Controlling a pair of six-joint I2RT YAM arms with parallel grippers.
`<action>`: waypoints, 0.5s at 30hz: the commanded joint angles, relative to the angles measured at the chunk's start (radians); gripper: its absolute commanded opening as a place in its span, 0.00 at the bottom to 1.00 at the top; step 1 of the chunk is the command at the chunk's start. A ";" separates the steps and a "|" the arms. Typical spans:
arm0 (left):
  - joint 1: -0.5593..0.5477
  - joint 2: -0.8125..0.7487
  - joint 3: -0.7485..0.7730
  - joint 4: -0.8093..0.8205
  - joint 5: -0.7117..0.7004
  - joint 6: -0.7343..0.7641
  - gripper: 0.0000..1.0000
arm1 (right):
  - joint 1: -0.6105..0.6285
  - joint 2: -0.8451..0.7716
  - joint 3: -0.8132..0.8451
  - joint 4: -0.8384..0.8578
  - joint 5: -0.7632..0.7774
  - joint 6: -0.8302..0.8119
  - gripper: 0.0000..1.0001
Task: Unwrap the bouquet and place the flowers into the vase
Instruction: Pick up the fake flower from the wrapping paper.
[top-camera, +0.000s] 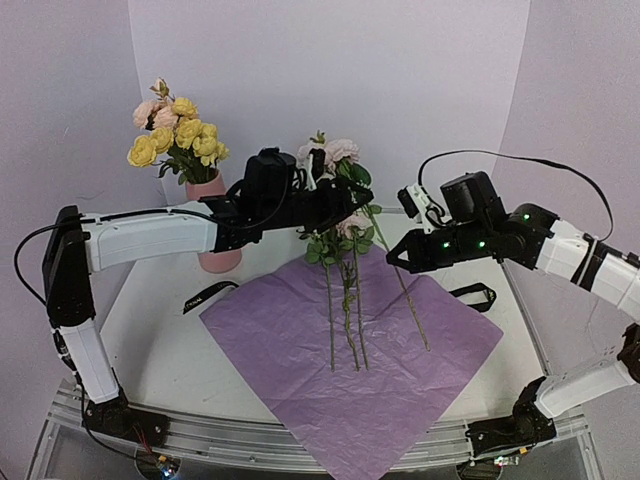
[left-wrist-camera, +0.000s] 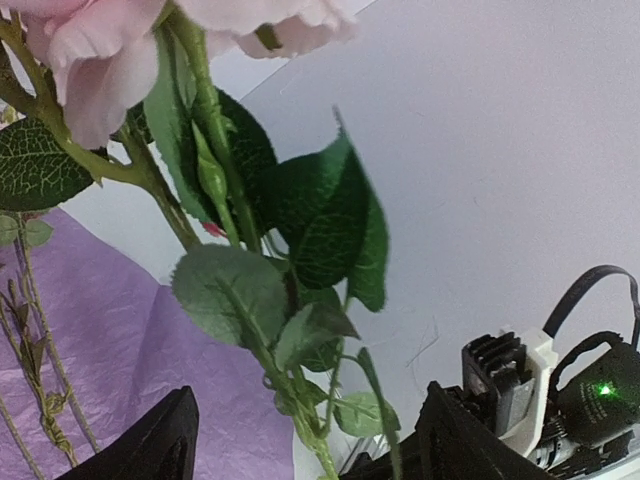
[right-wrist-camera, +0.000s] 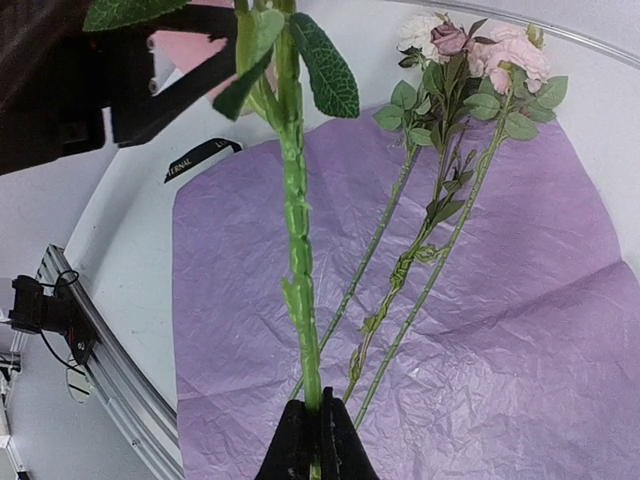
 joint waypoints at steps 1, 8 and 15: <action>0.002 0.042 0.081 0.042 0.046 -0.034 0.70 | 0.002 -0.061 -0.018 0.003 -0.016 -0.002 0.00; 0.002 0.071 0.119 0.042 0.055 -0.043 0.58 | 0.002 -0.084 -0.038 0.003 -0.031 -0.007 0.01; 0.002 0.106 0.158 0.042 0.092 -0.050 0.26 | 0.002 -0.083 -0.052 0.003 -0.044 -0.011 0.04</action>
